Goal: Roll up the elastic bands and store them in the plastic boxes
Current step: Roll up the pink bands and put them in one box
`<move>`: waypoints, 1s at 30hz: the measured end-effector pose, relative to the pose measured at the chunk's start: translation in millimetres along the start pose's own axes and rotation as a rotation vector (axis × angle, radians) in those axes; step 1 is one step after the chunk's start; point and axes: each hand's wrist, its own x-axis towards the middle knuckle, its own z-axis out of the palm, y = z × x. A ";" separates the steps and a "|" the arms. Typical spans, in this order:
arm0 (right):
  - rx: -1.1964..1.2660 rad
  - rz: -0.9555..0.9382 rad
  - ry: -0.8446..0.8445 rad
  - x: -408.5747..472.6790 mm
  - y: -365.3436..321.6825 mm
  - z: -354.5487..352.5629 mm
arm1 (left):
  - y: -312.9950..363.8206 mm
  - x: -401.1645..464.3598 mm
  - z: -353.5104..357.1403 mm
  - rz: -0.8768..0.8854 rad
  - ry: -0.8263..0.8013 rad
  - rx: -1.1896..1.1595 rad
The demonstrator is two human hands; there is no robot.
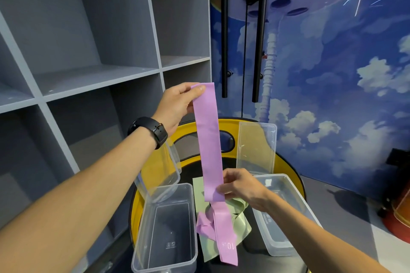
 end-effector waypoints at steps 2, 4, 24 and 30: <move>-0.017 0.004 -0.009 -1.8 2.4 -1.0 | 0.8 -2.0 0.7 0.002 -0.008 -0.002; -0.053 0.010 -0.023 -2.2 4.9 -2.1 | 1.0 -4.4 1.6 -0.002 -0.021 -0.007; 0.161 -0.405 0.299 -38.1 -63.3 -13.8 | -45.5 -73.9 23.3 -0.152 -0.170 -0.067; 0.230 -0.320 0.283 -37.6 -25.8 -7.2 | -93.6 -92.3 35.0 -0.255 -0.201 -0.095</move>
